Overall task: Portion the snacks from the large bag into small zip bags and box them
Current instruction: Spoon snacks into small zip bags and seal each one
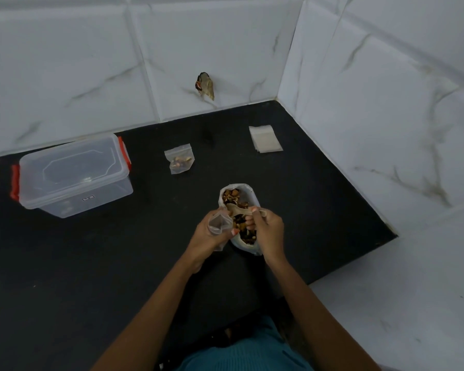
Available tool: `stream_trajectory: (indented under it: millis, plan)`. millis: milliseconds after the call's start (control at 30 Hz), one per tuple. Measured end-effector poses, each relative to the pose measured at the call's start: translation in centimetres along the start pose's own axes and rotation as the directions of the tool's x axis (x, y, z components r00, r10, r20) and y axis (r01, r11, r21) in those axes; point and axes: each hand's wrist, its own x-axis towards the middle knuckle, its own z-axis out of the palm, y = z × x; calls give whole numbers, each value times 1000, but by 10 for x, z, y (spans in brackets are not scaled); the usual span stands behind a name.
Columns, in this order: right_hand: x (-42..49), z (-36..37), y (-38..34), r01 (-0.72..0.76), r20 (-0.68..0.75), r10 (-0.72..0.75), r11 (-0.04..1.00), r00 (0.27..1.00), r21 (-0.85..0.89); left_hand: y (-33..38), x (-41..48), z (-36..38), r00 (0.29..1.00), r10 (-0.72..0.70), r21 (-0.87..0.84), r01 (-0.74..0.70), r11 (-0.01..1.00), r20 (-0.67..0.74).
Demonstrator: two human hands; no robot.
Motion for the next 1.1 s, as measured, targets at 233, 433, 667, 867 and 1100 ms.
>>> stream_trajectory:
  millis: [233, 433, 667, 867, 1100]
  plan:
    - [3, -13, -10, -246, 22, 254, 909, 967, 337, 0, -1, -4, 1000, -6, -28, 7, 1000, 2]
    - [0, -18, -11, -316, 35, 334, 845, 942, 431, 4, -5, -6, 1000, -6, -49, 7, 999, 24]
    - [-3, -23, -14, -313, 36, 335, 828, 941, 466, 5, -6, -9, 999, -12, -19, 12, 1000, 30]
    - [-6, -29, -18, -284, 38, 306, 820, 951, 497, 9, -9, -8, 1000, 1, 49, 0, 999, -27]
    - [-21, -36, -41, -158, 64, 144, 884, 987, 439, 14, -8, -1, 976, 177, 255, -141, 957, -124]
